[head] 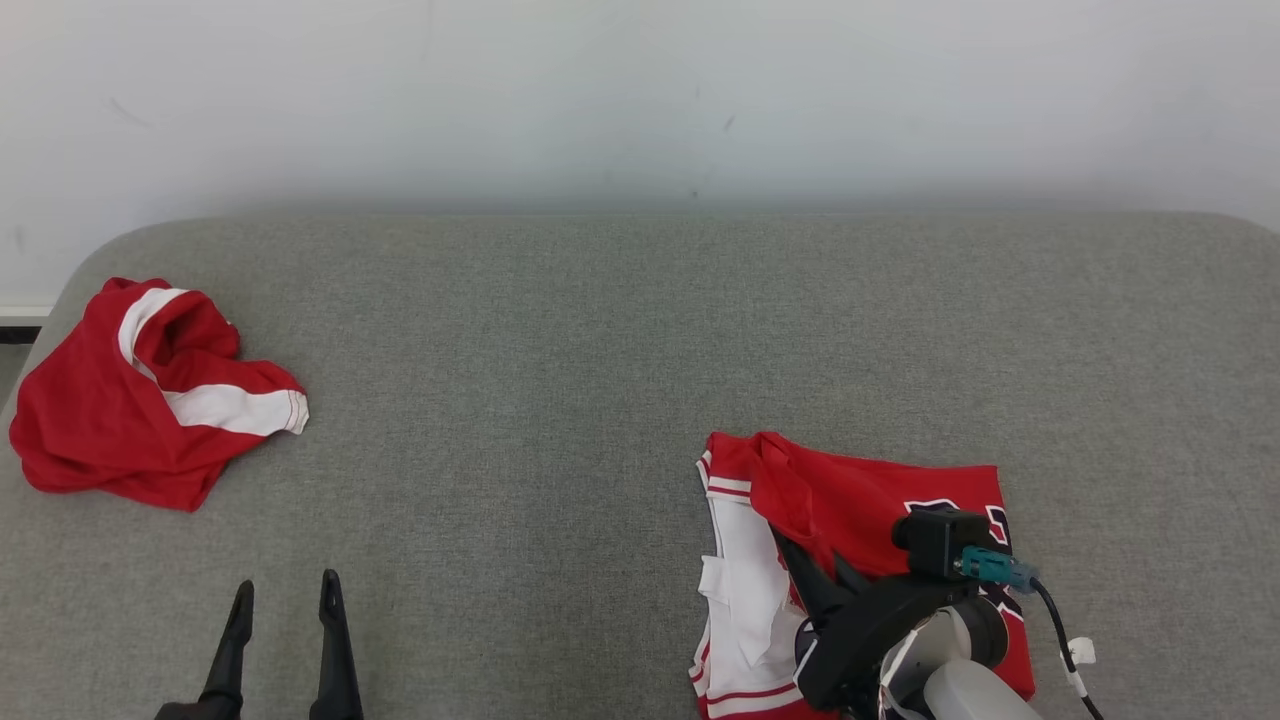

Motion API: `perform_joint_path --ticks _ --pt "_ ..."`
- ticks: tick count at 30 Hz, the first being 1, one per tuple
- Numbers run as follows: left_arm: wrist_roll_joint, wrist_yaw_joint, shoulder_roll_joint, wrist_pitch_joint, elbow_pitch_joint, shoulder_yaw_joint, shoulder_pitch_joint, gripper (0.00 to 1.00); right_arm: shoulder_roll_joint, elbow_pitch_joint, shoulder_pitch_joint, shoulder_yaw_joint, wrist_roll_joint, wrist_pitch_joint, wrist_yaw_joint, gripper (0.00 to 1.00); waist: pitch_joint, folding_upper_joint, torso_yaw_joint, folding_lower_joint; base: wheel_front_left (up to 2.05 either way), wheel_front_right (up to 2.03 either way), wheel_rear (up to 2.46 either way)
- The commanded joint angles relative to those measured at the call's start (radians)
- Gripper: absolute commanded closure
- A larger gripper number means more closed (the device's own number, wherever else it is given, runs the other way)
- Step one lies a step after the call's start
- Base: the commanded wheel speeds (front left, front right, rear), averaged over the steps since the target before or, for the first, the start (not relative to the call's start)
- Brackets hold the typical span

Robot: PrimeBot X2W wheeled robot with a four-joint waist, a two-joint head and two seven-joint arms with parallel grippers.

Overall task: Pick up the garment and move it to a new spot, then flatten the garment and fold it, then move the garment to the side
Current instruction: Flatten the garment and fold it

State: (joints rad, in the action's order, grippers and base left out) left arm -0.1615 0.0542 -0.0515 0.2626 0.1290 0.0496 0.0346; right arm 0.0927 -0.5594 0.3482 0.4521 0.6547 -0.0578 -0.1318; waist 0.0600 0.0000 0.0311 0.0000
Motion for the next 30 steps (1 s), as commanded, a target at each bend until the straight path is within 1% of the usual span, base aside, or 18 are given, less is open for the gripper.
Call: perform_joint_path --ticks 1,8,10,15,19,20,26,30 --pt "-0.003 0.002 0.002 0.003 0.004 -0.001 -0.013 0.0 -0.012 -0.011 0.008 0.003 0.0 -0.007 0.002 1.0 0.003 0.0 0.005 0.0 0.0 0.0 0.0" --pt "-0.008 0.001 0.002 0.003 0.012 -0.005 -0.018 0.0 -0.033 -0.067 0.031 0.028 0.012 -0.034 0.002 1.0 0.007 0.0 0.01 0.0 0.0 0.0 0.0" --pt "-0.01 0.0 0.001 0.003 0.015 -0.006 -0.017 0.0 -0.035 -0.072 0.038 0.044 0.009 -0.045 0.002 0.0 0.007 0.0 0.009 0.0 0.0 0.0 0.0" --pt "-0.014 -0.002 0.001 0.003 0.019 -0.008 -0.02 0.0 0.0 -0.049 0.044 0.056 -0.003 -0.116 0.003 0.0 0.006 0.0 0.002 0.0 0.0 0.0 0.0" --pt "-0.015 -0.003 0.002 0.003 0.017 -0.003 -0.021 0.0 0.051 0.003 0.039 0.033 0.007 -0.16 0.002 0.0 0.004 0.0 -0.009 0.0 0.0 0.0 0.0" --pt "-0.015 -0.003 0.002 0.003 0.017 -0.003 -0.021 0.0 0.051 0.003 0.039 0.033 0.007 -0.16 0.002 0.0 0.004 0.0 -0.009 0.0 0.0 0.0 0.0" --pt "-0.009 -0.001 0.002 0.003 0.004 0.006 -0.021 0.0 0.124 0.086 -0.002 -0.068 -0.001 -0.198 0.003 0.0 0.004 0.0 -0.027 0.0 0.0 0.0 0.0" --pt "0.0 0.003 0.001 0.003 -0.007 0.013 -0.021 0.0 0.15 0.135 -0.047 -0.16 -0.023 -0.207 0.002 0.0 0.004 0.0 -0.04 0.0 0.0 0.0 0.0"
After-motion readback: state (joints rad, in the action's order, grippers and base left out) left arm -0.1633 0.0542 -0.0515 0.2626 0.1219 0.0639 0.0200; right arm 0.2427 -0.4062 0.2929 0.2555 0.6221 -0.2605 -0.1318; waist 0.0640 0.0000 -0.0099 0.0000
